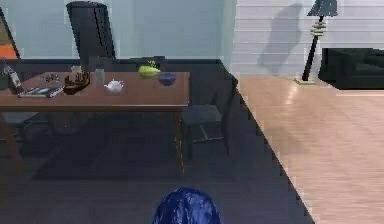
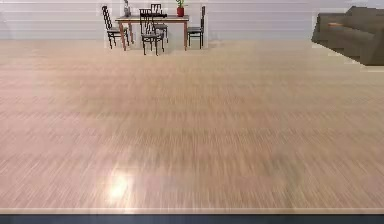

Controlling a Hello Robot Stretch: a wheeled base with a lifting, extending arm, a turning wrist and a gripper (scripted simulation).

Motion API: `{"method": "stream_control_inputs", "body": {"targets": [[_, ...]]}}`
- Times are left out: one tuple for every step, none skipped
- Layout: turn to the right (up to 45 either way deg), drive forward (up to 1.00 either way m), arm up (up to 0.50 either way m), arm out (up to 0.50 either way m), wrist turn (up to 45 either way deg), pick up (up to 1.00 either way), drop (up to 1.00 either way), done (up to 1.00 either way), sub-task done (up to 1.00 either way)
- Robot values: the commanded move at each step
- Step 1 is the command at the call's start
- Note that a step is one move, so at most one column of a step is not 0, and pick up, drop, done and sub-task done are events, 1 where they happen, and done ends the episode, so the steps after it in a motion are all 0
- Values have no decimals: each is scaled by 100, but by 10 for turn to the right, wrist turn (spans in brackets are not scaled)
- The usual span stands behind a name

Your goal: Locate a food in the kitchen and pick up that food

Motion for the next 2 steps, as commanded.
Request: {"method": "stream_control_inputs", "body": {"targets": [[450, 0, 0, 0, 0, 0, 0, 0, 0], [420, 0, 0, 0, 0, 0, 0, 0, 0]]}}
